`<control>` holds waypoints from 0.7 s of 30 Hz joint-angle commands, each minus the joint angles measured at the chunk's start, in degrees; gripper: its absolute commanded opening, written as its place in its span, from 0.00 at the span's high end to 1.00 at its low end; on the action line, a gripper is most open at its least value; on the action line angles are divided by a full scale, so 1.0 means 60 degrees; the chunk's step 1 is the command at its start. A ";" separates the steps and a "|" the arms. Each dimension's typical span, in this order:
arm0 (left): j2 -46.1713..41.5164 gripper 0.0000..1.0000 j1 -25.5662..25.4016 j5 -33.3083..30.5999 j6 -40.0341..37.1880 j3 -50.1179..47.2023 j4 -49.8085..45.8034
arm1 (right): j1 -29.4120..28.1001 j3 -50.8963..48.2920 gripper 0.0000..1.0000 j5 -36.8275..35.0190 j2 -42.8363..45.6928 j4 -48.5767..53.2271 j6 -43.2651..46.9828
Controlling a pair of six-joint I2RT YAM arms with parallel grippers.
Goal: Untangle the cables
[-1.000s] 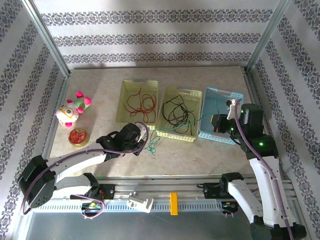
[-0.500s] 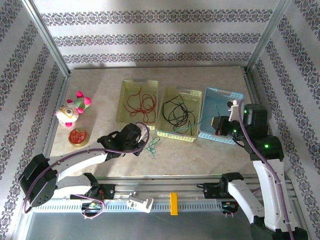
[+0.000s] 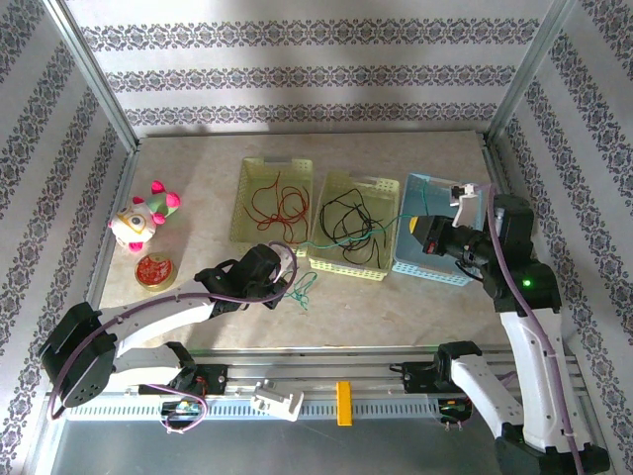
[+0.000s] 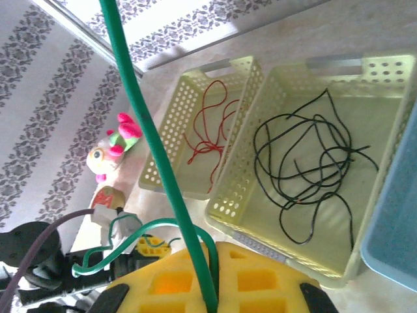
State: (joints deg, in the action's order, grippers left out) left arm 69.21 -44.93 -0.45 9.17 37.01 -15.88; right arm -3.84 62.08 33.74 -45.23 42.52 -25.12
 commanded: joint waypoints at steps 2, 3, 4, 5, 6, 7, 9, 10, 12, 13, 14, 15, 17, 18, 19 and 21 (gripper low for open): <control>-0.0039 1.00 -0.0012 -0.0013 -0.0181 0.0137 -0.0093 | 0.0188 0.0314 1.00 0.0674 -0.0060 -0.0328 -0.0441; -0.0044 1.00 -0.0012 -0.0016 -0.0191 0.0144 -0.0094 | 0.0224 0.0407 1.00 0.0570 -0.0078 -0.0294 -0.0456; -0.0036 1.00 -0.0012 -0.0028 -0.0195 0.0144 -0.0107 | 0.0270 0.0520 1.00 0.0352 -0.0093 -0.0265 -0.0449; -0.0050 1.00 -0.0012 -0.0057 -0.0194 0.0143 -0.0107 | 0.0309 0.0620 1.00 -0.0063 -0.0079 -0.0212 -0.0397; -0.0087 1.00 -0.0012 -0.0079 -0.0184 0.0143 -0.0107 | 0.0328 0.0690 1.00 -0.0517 -0.0064 -0.0178 -0.0325; -0.0116 1.00 -0.0009 -0.0099 -0.0184 0.0144 -0.0108 | 0.0359 0.0802 1.00 -0.1164 -0.0049 -0.0085 -0.0171; -0.0171 1.00 -0.0012 -0.0146 -0.0181 0.0143 -0.0122 | 0.0426 0.1017 1.00 -0.2629 -0.0110 0.0169 0.0196; -0.0199 1.00 -0.0012 -0.0159 -0.0194 0.0144 -0.0135 | 0.0450 0.1125 1.00 -0.3479 -0.0172 0.0309 0.0420; -0.0240 1.00 -0.0007 -0.0160 -0.0195 0.0144 -0.0137 | 0.0485 0.1154 1.00 -0.5286 -0.0279 0.0440 0.0734; -0.0242 1.00 -0.0012 -0.0163 -0.0204 0.0141 -0.0144 | 0.0500 0.1053 1.00 -0.6144 -0.0298 0.0411 0.0865; -0.0264 1.00 -0.0012 -0.0161 -0.0210 0.0142 -0.0138 | 0.0535 0.0902 1.00 -0.6974 -0.0277 0.0285 0.0976; -0.0259 1.00 -0.0012 -0.0160 -0.0210 0.0144 -0.0137 | 0.0548 0.0765 1.00 -0.7669 -0.0222 0.0148 0.0978; -0.0250 1.00 -0.0012 -0.0144 -0.0195 0.0121 -0.0100 | 0.0621 0.0300 1.00 -0.8889 0.0006 -0.0403 0.1061; -0.0248 1.00 -0.0012 -0.0118 -0.0181 0.0101 -0.0093 | 0.0650 0.0094 1.00 -0.9296 0.0118 -0.0644 0.1038; -0.0252 1.00 -0.0012 -0.0074 -0.0181 0.0086 -0.0082 | 0.0707 -0.0096 1.00 -0.9665 0.0226 -0.0875 0.1032; -0.0290 1.00 -0.0012 -0.0072 -0.0181 0.0071 -0.0096 | 0.0809 -0.0474 1.00 -1.0193 0.0398 -0.1253 0.0923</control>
State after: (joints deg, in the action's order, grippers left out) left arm 68.84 -44.93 -0.49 9.15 37.01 -15.88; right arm 0.30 61.41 -14.63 -44.49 39.66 -20.58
